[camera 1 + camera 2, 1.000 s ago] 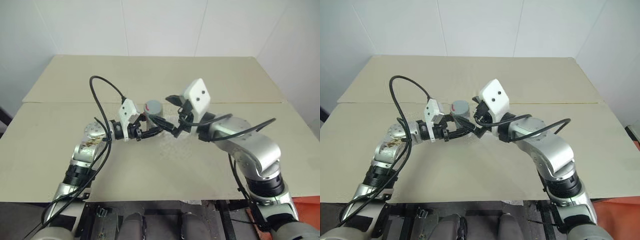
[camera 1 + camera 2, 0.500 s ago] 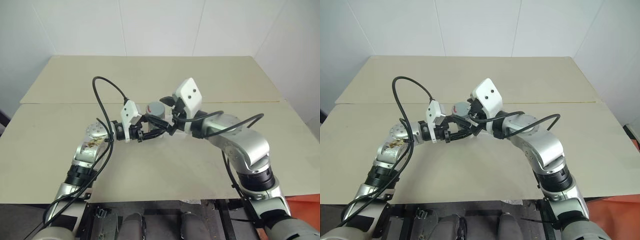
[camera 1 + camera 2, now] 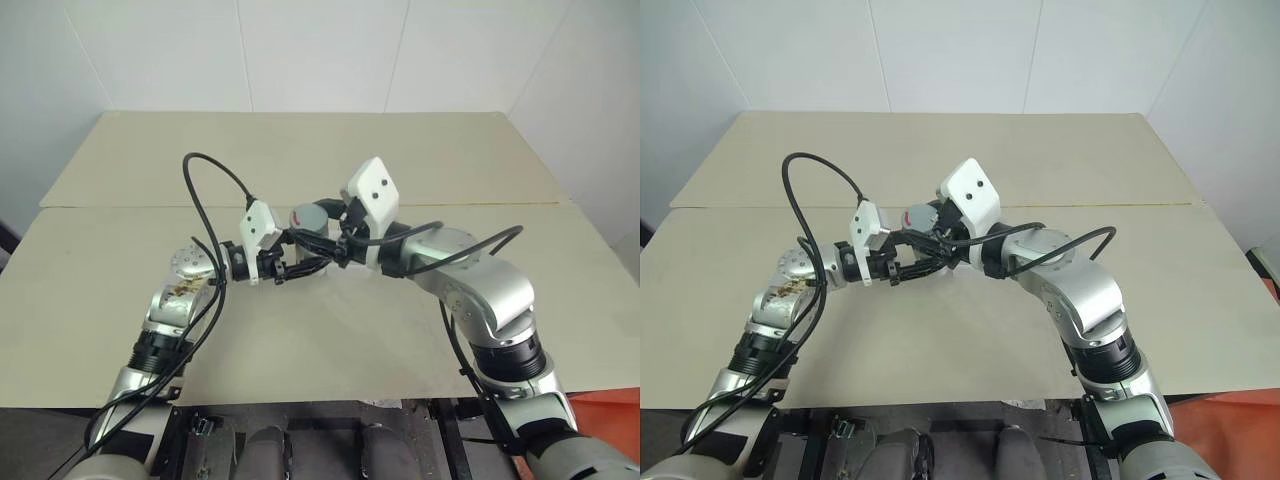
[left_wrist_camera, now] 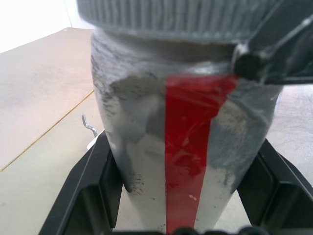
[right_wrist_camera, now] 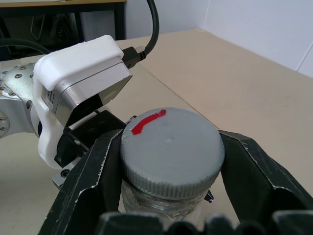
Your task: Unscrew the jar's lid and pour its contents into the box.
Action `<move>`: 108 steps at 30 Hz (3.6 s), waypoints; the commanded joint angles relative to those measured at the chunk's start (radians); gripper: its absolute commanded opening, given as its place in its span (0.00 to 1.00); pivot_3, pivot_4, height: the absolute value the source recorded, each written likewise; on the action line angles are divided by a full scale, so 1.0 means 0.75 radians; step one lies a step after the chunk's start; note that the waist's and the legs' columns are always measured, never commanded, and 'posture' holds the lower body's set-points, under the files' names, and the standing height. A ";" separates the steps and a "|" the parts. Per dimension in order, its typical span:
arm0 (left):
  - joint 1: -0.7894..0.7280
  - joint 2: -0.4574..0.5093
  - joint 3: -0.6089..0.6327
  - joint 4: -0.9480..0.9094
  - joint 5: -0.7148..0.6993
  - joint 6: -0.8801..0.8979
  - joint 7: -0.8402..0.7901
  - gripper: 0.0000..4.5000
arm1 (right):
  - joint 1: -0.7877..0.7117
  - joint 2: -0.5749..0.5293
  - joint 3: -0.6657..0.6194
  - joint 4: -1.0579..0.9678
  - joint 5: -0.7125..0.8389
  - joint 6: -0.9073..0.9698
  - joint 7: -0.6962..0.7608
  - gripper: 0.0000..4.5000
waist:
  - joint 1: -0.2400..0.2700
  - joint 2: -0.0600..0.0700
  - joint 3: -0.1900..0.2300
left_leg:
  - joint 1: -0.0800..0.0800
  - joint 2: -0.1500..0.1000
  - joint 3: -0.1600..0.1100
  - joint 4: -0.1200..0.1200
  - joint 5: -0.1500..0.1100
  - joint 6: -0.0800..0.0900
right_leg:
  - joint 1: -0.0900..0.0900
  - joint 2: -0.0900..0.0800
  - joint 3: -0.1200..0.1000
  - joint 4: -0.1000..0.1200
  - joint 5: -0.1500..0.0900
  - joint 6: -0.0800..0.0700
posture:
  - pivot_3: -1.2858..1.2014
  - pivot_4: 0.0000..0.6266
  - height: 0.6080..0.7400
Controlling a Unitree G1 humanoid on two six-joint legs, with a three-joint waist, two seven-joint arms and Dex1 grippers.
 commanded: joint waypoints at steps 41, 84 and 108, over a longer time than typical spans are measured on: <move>0.025 0.022 0.067 -0.068 -0.108 -0.132 -0.188 0.62 | 0.023 -0.119 -0.108 0.049 0.165 -0.142 0.442 0.62 | 0.000 0.000 0.000 | 0.000 0.000 0.000 0.000 0.000 0.000 | 0.000 0.000 0.000 -0.001 0.000 0.000 | 0.52 0.24 1.00; 0.118 -0.064 0.015 -0.157 0.008 -0.076 0.128 0.62 | 0.105 -0.063 -0.177 -0.096 0.109 -0.196 0.174 0.99 | 0.004 0.000 0.000 | 0.000 0.001 0.000 0.000 0.000 0.000 | 0.000 0.000 0.000 0.000 0.000 0.000 | 0.52 0.24 1.00; 0.103 -0.106 0.010 -0.144 0.054 -0.065 0.275 0.62 | 0.127 0.153 -0.058 -0.164 -0.101 0.013 -0.290 0.99 | 0.000 0.000 0.000 | 0.000 0.000 0.000 -0.001 0.000 0.000 | 0.000 0.000 0.000 0.000 0.000 0.000 | 0.52 0.24 1.00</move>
